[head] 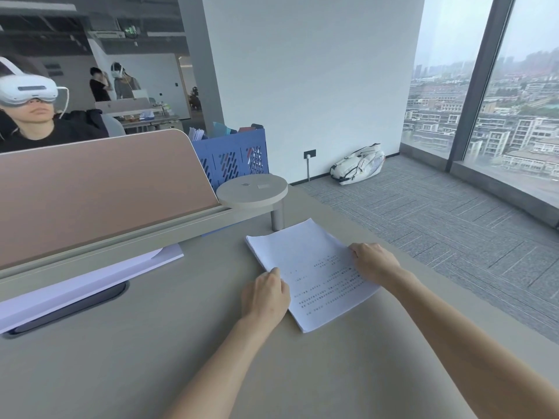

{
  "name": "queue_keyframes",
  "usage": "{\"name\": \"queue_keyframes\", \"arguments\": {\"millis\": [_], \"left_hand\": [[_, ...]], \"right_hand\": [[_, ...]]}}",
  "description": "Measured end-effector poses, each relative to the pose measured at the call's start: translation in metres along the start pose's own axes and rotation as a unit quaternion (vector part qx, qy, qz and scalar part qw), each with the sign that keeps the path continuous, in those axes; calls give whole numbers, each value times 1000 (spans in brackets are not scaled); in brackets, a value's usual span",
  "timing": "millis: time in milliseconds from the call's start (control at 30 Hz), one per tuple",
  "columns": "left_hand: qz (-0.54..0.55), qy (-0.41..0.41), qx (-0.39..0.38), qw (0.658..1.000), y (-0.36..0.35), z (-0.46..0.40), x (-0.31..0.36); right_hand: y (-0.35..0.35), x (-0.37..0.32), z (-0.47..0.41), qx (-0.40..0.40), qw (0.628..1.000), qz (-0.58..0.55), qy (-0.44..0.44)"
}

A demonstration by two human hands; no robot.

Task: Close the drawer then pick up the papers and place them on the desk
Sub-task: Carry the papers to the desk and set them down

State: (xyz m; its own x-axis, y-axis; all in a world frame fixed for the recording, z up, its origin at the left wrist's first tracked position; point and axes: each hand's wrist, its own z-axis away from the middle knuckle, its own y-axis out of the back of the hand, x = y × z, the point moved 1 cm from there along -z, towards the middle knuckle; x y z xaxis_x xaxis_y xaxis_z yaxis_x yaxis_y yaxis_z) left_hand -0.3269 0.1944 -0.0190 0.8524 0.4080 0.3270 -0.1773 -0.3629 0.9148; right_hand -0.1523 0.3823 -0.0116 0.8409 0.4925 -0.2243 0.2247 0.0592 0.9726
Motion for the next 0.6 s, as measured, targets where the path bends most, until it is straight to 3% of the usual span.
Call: {"name": "queue_keyframes", "arguments": {"millis": [600], "left_hand": [[-53,-30,6,998,-5,-2,0]], "right_hand": [[3,-14,9,19,987,145,59]]}}
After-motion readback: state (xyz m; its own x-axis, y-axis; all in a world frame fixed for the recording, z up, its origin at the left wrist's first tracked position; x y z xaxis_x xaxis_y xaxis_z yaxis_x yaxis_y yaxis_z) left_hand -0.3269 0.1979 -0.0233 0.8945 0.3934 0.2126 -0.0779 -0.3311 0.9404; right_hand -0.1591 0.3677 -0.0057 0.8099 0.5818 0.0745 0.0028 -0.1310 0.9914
